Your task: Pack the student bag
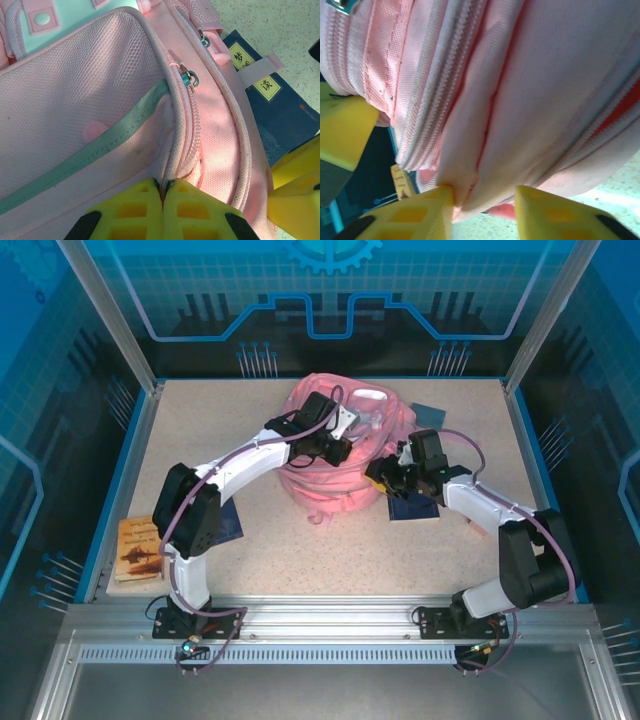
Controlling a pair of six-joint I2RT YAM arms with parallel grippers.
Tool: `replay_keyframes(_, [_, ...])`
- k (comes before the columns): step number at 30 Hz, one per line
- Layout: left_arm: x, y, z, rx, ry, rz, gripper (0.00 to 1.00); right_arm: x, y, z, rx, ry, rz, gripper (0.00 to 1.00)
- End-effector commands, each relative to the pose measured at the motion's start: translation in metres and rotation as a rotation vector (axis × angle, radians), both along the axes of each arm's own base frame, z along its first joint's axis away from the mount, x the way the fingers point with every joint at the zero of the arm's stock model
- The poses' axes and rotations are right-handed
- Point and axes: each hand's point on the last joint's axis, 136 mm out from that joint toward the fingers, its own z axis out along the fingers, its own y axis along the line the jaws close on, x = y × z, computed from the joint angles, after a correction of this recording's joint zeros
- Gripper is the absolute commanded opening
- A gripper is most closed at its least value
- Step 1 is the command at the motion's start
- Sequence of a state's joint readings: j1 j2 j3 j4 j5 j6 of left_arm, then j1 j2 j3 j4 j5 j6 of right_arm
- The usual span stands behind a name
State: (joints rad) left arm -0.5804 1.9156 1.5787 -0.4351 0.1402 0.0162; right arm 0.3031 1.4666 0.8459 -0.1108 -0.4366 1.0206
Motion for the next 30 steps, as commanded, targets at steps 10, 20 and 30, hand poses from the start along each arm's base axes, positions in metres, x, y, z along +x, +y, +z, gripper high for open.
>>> replay_keyframes(10, [-0.047,0.056,0.039,-0.095,0.139,0.393,0.49,0.011,0.040,0.045,0.093,-0.120,0.111,0.00])
replay_keyframes(20, [-0.123,0.054,0.004,-0.211,0.274,0.498,0.50,0.005,0.082,0.084,0.138,-0.201,0.224,0.00])
replay_keyframes(30, [-0.101,0.062,-0.015,-0.189,0.220,0.661,0.45,-0.004,0.106,0.085,0.147,-0.192,0.271,0.00])
